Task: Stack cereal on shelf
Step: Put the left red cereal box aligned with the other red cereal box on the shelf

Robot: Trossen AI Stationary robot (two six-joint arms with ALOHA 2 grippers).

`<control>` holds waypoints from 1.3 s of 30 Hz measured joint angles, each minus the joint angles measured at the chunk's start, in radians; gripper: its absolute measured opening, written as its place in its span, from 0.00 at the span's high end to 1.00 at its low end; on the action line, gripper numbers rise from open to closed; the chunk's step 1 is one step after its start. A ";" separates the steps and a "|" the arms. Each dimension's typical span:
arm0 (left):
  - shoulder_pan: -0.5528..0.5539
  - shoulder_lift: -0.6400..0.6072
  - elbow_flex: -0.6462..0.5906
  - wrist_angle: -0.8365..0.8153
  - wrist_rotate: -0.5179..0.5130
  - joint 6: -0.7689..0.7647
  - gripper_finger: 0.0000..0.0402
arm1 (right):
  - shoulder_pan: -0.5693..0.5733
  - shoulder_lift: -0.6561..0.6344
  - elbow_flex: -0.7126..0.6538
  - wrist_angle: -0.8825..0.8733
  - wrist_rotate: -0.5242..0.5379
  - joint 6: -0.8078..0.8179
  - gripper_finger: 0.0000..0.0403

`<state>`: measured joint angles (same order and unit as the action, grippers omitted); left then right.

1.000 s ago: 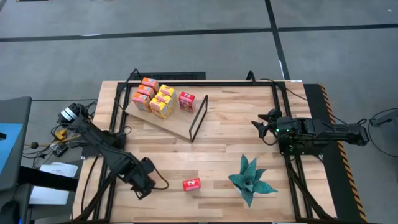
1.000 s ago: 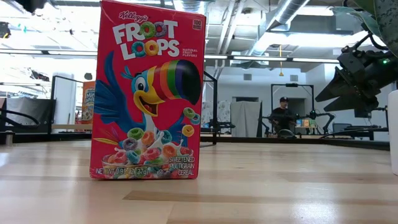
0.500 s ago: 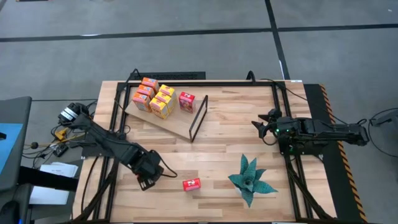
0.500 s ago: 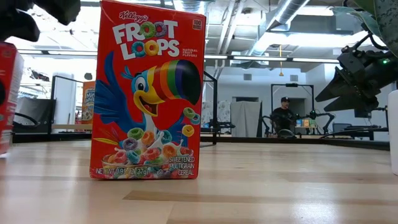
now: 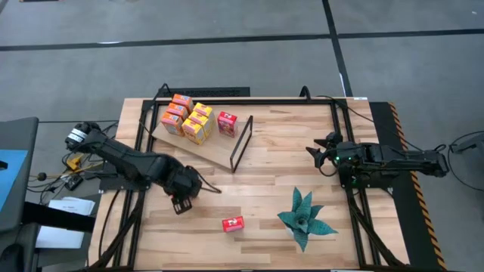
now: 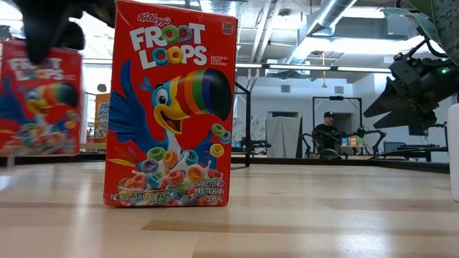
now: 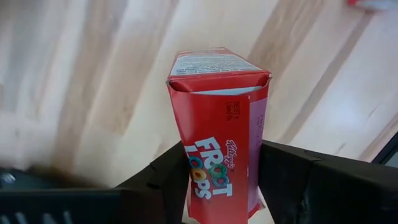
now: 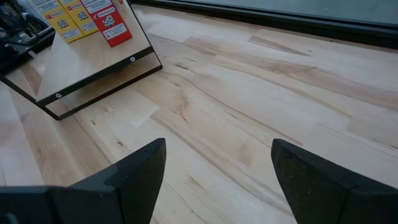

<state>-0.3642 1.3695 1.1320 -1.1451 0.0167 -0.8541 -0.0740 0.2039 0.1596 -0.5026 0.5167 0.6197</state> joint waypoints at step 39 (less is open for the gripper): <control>0.631 -0.030 0.245 0.138 -0.113 1.456 0.63 | 0.000 0.000 0.000 0.007 0.000 0.009 0.21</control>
<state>0.2666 1.3400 1.3774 -1.0075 -0.0965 0.6021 -0.0739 0.2037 0.1593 -0.4953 0.5163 0.6285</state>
